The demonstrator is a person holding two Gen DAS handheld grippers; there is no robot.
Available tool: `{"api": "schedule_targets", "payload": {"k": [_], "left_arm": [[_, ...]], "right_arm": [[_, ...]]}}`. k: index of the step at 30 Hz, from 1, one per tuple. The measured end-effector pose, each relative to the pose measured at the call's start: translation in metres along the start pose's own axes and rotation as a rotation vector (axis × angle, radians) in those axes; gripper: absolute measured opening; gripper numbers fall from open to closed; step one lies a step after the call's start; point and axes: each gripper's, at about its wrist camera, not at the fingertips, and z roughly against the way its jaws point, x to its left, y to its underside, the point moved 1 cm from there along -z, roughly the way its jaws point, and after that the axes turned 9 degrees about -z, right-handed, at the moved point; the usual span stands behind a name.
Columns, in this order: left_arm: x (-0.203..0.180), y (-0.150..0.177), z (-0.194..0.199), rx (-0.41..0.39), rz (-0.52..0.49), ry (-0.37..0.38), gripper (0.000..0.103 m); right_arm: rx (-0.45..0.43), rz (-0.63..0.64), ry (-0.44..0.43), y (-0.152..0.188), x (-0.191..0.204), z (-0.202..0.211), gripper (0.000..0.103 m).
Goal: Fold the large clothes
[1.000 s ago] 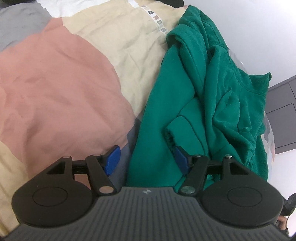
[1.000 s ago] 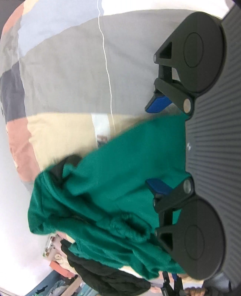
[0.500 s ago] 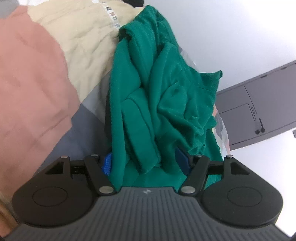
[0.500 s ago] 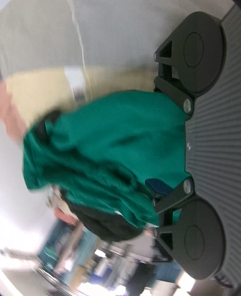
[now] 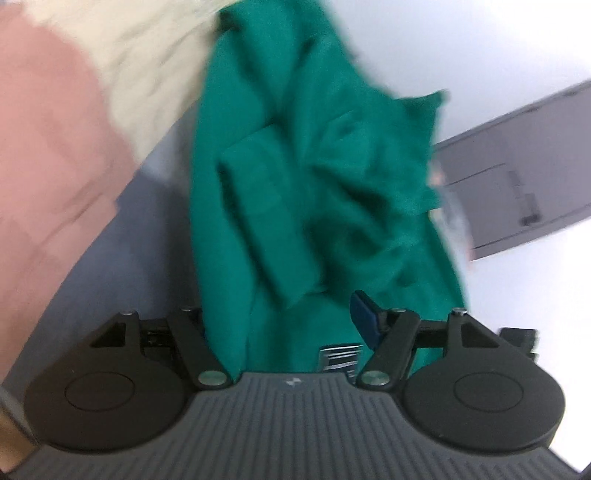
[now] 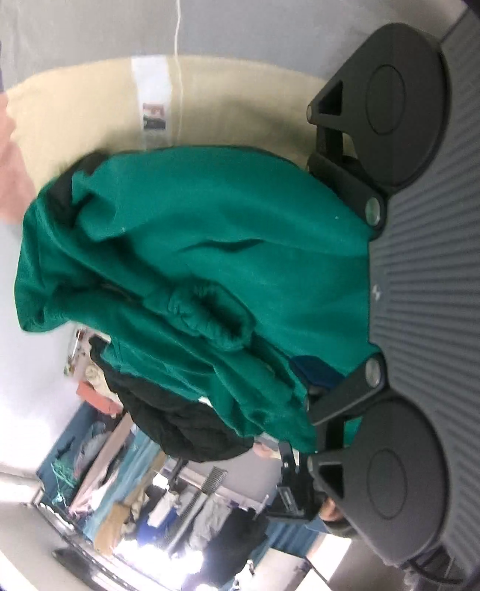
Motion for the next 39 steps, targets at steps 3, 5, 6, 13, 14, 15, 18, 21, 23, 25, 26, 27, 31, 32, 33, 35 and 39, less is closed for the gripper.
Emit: {"api": "schedule_targets", "payload": {"k": [3, 5, 6, 13, 14, 15, 18, 21, 23, 25, 26, 27, 31, 32, 33, 35, 39], "left_arm": [[0.005, -0.001, -0.012, 0.041, 0.025, -0.044, 0.072], [-0.005, 0.0, -0.014, 0.046, -0.026, -0.057, 0.074], [-0.011, 0.001, -0.015, 0.051, -0.061, -0.061, 0.075], [-0.021, 0.008, -0.007, 0.042, -0.116, -0.112, 0.032], [-0.02, 0.009, -0.003, 0.03, -0.107, -0.115, 0.023], [-0.017, 0.01, 0.005, 0.007, -0.096, -0.104, 0.01], [-0.017, 0.011, 0.03, -0.098, -0.084, -0.01, 0.01], [-0.018, 0.017, 0.055, -0.181, -0.043, 0.075, 0.009], [-0.018, 0.019, 0.072, -0.239, -0.011, 0.137, 0.008], [-0.016, 0.021, 0.089, -0.277, 0.018, 0.197, 0.007], [-0.014, 0.023, 0.1, -0.292, 0.023, 0.223, 0.007], [-0.014, 0.025, 0.109, -0.307, 0.031, 0.243, 0.007], [-0.02, 0.031, 0.138, -0.351, 0.056, 0.309, 0.007], [-0.02, 0.034, 0.148, -0.364, 0.063, 0.331, 0.007], [-0.02, 0.037, 0.157, -0.377, 0.07, 0.353, 0.007], [-0.023, 0.045, 0.175, -0.404, 0.083, 0.389, 0.007], [-0.018, 0.054, 0.203, -0.448, 0.114, 0.453, 0.007]], "right_arm": [[0.049, -0.013, 0.098, 0.0, -0.005, -0.018, 0.072], [0.056, 0.03, 0.121, 0.003, 0.004, -0.023, 0.063], [0.06, 0.056, 0.141, 0.003, 0.009, -0.024, 0.045], [0.049, 0.243, 0.211, -0.003, 0.071, -0.015, 0.017], [0.025, 0.24, 0.186, -0.005, 0.078, -0.008, 0.016], [0.003, 0.245, 0.167, -0.005, 0.087, -0.003, 0.015], [-0.05, 0.256, 0.119, -0.004, 0.109, 0.006, 0.014], [-0.131, 0.251, 0.084, 0.004, 0.124, 0.019, 0.014], [-0.163, 0.224, 0.049, 0.01, 0.127, 0.027, 0.014], [-0.196, 0.2, 0.011, 0.017, 0.131, 0.039, 0.014], [-0.214, 0.186, -0.012, 0.02, 0.133, 0.048, 0.014], [-0.233, 0.178, -0.033, 0.023, 0.136, 0.056, 0.014], [-0.313, 0.159, -0.091, 0.04, 0.153, 0.087, 0.014], [-0.33, 0.155, -0.1, 0.042, 0.156, 0.092, 0.014], [-0.354, 0.151, -0.112, 0.047, 0.159, 0.101, 0.014], [-0.4, 0.136, -0.128, 0.056, 0.165, 0.117, 0.014], [-0.48, 0.086, -0.136, 0.068, 0.168, 0.137, 0.014]]}}
